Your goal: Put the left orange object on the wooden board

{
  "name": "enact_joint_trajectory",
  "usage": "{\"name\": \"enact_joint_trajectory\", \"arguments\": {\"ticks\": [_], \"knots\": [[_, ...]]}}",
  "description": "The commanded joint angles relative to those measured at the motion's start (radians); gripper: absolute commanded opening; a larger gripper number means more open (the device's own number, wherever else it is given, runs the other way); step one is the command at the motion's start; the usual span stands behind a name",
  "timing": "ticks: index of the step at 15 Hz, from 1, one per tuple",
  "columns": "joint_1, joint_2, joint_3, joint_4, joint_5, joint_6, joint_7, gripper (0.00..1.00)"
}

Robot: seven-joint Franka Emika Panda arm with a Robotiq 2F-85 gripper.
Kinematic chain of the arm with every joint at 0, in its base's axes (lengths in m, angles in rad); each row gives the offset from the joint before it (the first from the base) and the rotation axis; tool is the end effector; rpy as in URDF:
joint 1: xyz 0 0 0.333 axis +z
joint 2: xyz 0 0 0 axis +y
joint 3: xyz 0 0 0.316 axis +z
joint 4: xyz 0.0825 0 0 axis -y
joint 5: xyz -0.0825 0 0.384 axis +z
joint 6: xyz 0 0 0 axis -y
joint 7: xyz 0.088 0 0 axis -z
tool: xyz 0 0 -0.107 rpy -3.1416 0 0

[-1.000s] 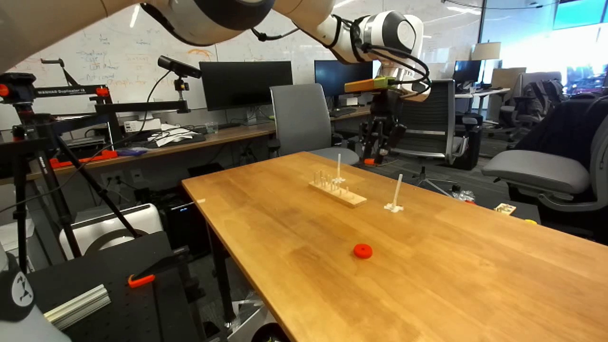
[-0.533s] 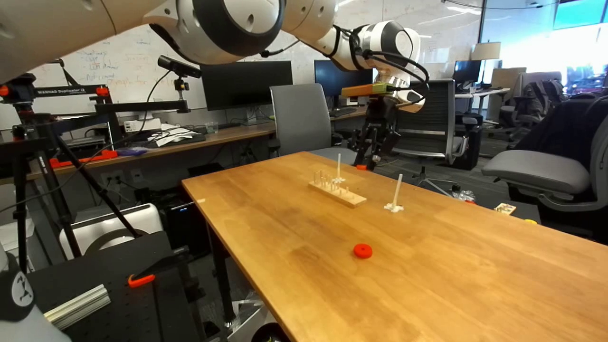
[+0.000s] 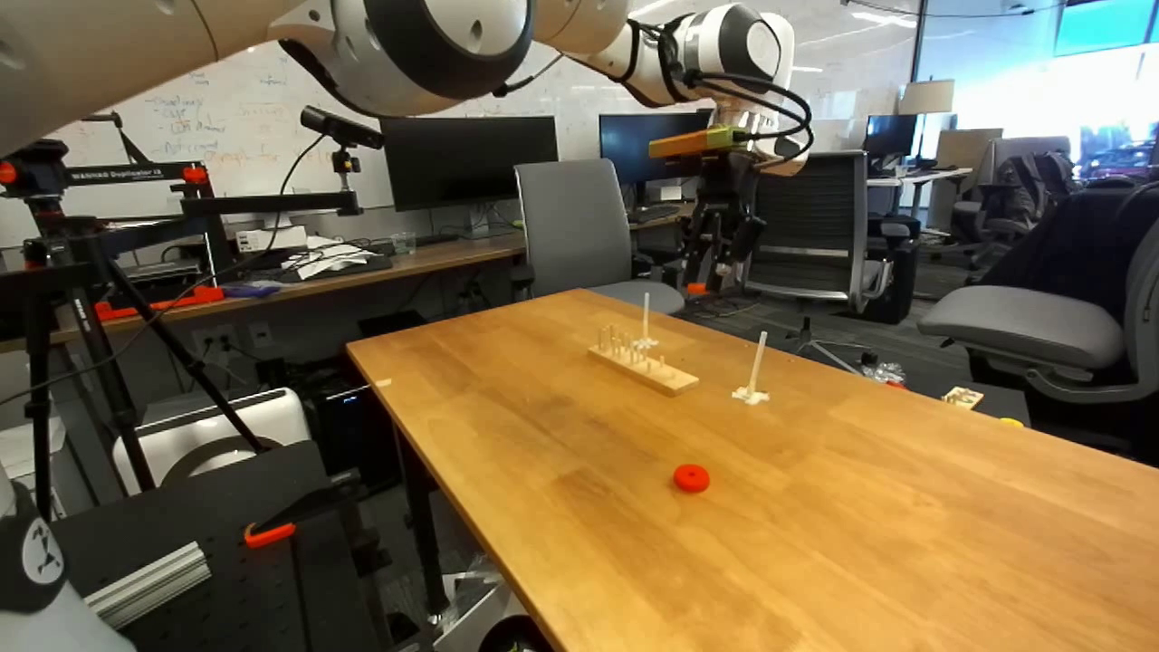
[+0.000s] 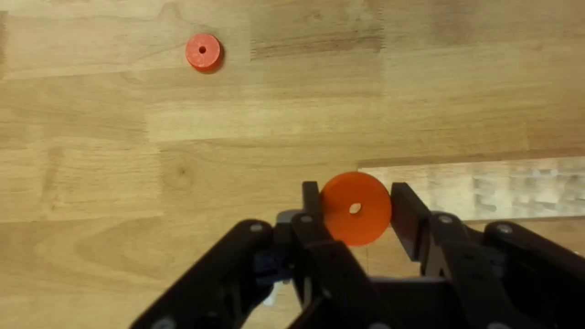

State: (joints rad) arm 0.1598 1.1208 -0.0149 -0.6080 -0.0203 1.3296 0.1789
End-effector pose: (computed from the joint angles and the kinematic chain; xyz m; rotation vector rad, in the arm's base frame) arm 0.7438 0.1117 0.2845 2.9855 -0.0435 -0.5872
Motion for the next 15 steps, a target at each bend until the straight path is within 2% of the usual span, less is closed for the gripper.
{"name": "enact_joint_trajectory", "arguments": {"ticks": [1, 4, 15], "knots": [[0.049, -0.09, 0.003, -0.092, 0.008, 0.076, 0.099, 0.17], [0.047, -0.12, 0.014, -0.192, 0.042, 0.173, 0.157, 0.17], [0.155, -0.202, 0.021, -0.71, 0.029, 0.579, 0.234, 0.17]]}}
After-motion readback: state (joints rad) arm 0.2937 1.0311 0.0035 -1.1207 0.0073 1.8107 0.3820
